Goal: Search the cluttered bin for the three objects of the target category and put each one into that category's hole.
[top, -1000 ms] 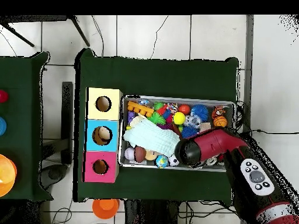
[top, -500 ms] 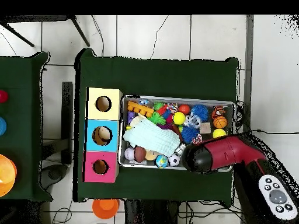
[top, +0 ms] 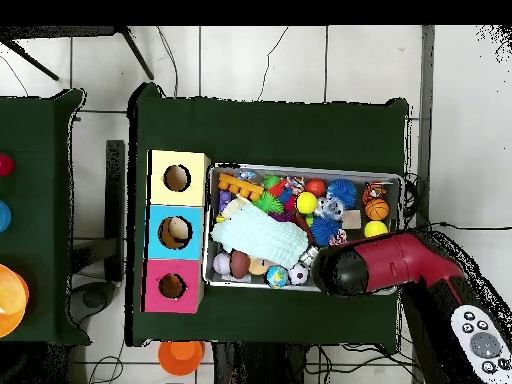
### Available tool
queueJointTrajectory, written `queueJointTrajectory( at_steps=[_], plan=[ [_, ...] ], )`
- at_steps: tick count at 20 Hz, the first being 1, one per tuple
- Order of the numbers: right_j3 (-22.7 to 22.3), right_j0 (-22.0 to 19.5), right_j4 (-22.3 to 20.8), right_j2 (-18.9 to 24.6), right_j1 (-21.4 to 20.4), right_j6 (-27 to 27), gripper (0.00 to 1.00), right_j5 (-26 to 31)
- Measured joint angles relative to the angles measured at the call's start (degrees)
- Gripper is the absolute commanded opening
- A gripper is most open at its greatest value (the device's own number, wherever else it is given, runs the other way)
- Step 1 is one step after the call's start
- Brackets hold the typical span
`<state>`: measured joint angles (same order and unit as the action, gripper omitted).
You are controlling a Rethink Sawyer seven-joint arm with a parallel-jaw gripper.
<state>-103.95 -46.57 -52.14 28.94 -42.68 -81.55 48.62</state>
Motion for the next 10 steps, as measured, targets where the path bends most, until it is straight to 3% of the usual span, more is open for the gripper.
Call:
queueJointTrajectory(
  at_steps=[10],
  plan=[
    [0.0,0.0,-2.6,0.0,4.8,0.0,0.0,-2.9]
  ],
)
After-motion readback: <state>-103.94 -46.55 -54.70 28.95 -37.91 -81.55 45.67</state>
